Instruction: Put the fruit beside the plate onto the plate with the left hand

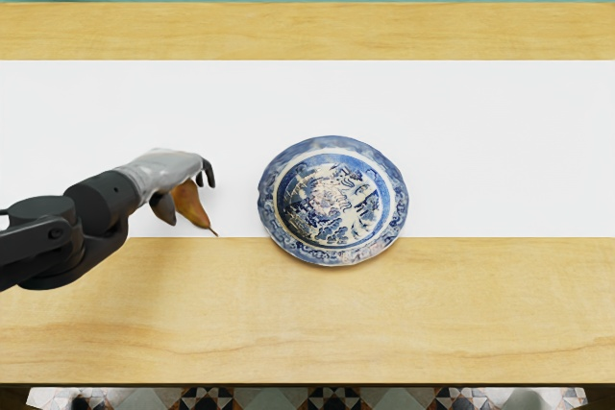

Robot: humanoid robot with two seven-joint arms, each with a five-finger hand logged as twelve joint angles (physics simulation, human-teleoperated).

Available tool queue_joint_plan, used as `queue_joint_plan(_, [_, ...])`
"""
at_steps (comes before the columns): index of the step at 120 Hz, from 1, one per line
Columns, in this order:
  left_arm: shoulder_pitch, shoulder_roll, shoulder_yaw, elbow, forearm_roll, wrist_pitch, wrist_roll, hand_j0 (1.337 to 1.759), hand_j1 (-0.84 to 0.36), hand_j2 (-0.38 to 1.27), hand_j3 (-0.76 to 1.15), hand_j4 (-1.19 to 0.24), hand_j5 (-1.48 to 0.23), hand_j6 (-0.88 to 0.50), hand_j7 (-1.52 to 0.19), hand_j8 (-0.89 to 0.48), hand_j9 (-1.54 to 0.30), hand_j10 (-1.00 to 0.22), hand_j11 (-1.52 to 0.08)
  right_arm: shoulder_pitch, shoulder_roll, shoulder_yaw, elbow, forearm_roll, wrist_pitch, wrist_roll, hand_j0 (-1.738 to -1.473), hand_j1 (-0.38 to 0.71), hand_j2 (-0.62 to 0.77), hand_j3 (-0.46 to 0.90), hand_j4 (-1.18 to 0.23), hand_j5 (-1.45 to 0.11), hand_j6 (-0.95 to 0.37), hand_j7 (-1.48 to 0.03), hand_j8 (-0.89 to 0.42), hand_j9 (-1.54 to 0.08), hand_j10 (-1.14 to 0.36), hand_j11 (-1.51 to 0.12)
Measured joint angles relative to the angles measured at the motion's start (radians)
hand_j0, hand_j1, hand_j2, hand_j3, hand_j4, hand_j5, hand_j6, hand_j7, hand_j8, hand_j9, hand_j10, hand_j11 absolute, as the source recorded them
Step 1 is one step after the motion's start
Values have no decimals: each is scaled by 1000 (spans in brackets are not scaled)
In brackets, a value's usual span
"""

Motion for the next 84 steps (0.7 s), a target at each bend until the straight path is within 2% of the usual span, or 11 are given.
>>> queue_joint_plan(32, [-2, 0, 11, 0, 7, 2, 0, 1658, -181, 116, 0, -540, -522, -525, -524, -349, -592, -435, -600, 0, 0, 0, 0, 0, 0, 0, -1658, -322, -5, 0, -22, -29, -22, -29, -22, -29, -22, -29])
queue_joint_plan(39, [0, 0, 13, 0, 8, 3, 0, 1657, -192, 121, 0, -560, -528, -534, -534, -332, -607, -476, -615, 0, 0, 0, 0, 0, 0, 0, -1658, -322, -5, 0, -22, -29, -22, -29, -22, -29, -22, -29])
queue_joint_plan(57, [0, 2, 16, 0, -2, 0, 0, 1658, -244, 121, 0, -560, -612, -548, -614, -454, -650, -581, -662, 0, 0, 0, 0, 0, 0, 0, -1658, -322, -5, 0, -22, -29, -22, -29, -22, -29, -22, -29])
queue_joint_plan(84, [2, 3, 22, 0, -1, 0, 0, 1656, -276, 181, 0, -591, -660, -569, -666, -467, -704, -559, -717, 0, 0, 0, 0, 0, 0, 0, -1658, -322, -5, 0, -22, -29, -22, -29, -22, -29, -22, -29])
